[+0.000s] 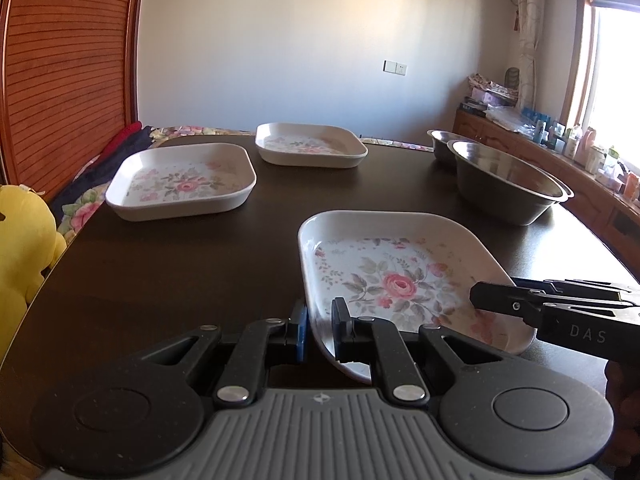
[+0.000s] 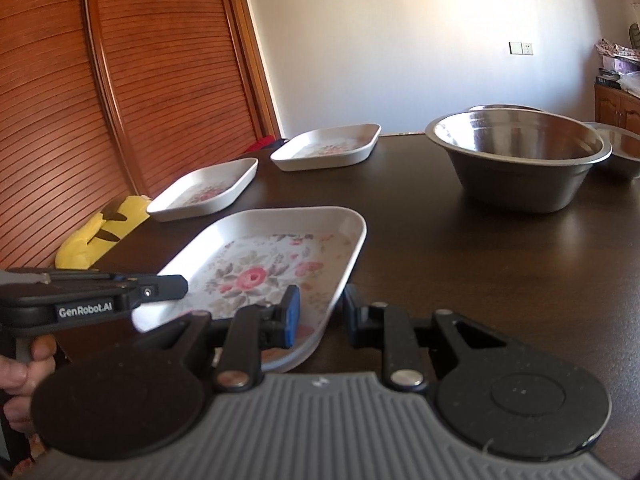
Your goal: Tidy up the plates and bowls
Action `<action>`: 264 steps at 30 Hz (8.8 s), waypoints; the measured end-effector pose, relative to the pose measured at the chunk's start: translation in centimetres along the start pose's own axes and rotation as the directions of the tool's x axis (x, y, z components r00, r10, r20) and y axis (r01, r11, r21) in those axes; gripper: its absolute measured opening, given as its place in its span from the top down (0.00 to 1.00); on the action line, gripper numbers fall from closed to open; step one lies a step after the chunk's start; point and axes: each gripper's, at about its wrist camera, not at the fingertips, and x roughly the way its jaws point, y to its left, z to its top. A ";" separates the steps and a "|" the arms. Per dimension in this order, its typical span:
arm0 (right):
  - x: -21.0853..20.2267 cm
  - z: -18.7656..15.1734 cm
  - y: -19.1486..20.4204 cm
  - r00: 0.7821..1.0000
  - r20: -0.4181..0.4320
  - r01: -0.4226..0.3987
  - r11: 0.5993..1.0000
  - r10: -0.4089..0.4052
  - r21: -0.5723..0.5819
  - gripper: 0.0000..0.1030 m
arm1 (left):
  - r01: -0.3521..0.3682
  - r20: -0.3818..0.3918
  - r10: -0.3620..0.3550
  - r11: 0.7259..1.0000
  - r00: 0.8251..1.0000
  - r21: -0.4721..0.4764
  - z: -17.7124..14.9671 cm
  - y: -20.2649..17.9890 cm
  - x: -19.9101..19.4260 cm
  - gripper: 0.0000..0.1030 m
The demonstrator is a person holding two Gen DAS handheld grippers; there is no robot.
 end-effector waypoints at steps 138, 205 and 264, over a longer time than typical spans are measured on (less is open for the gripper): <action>12.0 14.5 4.3 0.960 -0.235 -0.180 0.977 0.150 -0.112 0.88 | -0.079 0.017 0.078 0.994 0.997 0.081 11.9 10.9 4.1 0.84; -0.2 3.0 -1.0 0.999 -0.005 -0.054 0.999 0.054 0.005 0.88 | 0.029 -0.030 -0.026 0.994 0.999 0.101 2.9 0.4 0.2 0.84; -1.9 9.6 -2.2 0.997 0.080 0.014 0.990 -0.002 -0.144 0.85 | -0.015 0.086 0.001 0.986 0.996 0.167 8.0 -0.1 0.7 0.60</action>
